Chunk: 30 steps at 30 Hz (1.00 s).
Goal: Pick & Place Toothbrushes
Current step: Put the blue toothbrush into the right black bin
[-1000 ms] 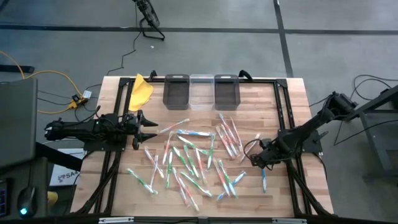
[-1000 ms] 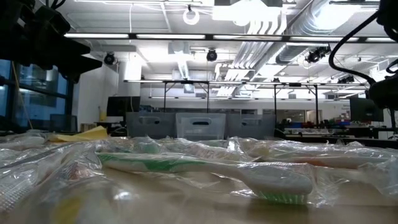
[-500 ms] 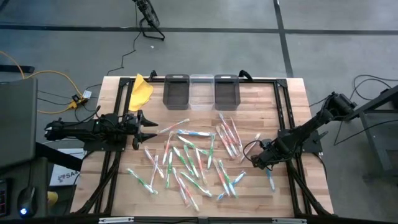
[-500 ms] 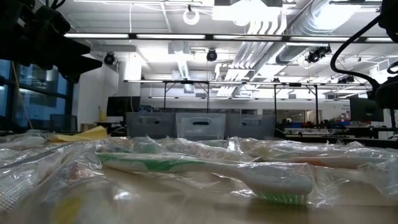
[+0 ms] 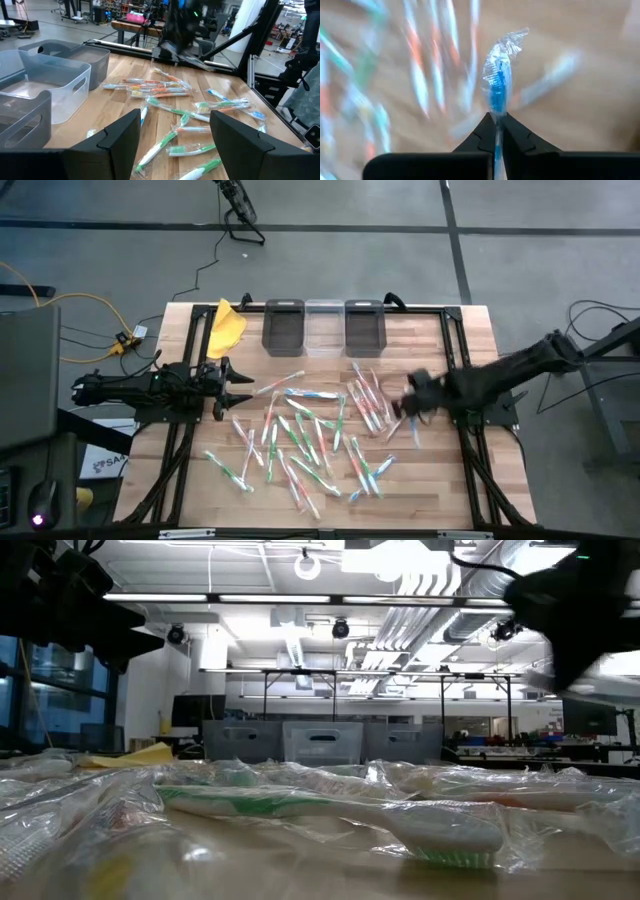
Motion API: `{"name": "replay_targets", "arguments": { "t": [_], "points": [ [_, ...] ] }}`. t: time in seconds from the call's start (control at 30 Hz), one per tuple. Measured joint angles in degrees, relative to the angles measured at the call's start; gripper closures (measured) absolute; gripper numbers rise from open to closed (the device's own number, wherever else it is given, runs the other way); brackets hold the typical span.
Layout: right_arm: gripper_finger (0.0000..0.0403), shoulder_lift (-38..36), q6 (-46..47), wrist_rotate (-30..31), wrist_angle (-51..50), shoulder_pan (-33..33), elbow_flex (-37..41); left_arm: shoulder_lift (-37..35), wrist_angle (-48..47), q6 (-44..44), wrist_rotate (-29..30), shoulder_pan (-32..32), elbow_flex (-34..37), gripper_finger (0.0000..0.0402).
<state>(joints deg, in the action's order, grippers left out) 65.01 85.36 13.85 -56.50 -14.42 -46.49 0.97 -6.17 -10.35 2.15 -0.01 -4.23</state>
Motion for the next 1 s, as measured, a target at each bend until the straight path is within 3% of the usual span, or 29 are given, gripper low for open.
{"name": "replay_targets", "arguments": {
  "t": [0.1,0.23,0.4,0.53,0.6,0.77,1.0],
  "points": [
    [0.0399,-1.04,-13.41,2.78,4.16,9.96,-2.26,0.00,0.00,0.00,-0.02,0.00,0.00,0.0169],
    [0.0399,-0.97,-31.26,1.58,16.36,23.43,-3.62,0.00,0.00,-0.01,-0.01,0.00,0.00,0.0169],
    [0.0399,1.76,-45.17,-5.97,32.95,37.09,-3.62,0.00,-0.01,-0.01,0.00,0.00,0.00,0.0169],
    [0.0399,6.18,-52.98,-16.40,43.51,45.91,-4.02,0.00,0.00,-0.01,0.00,0.00,0.00,0.0169],
    [0.0399,9.46,-56.15,-20.91,43.77,49.46,-6.99,0.01,-0.01,-0.01,-0.01,0.00,0.00,0.0169],
    [0.0399,18.23,-64.38,-22.61,37.64,53.94,-20.04,0.00,0.00,0.00,0.00,0.00,0.00,0.0169],
    [0.0399,31.24,-71.58,-22.69,17.10,57.25,-39.58,0.00,0.00,-0.01,-0.01,0.00,0.00,0.0169]
  ]
}}
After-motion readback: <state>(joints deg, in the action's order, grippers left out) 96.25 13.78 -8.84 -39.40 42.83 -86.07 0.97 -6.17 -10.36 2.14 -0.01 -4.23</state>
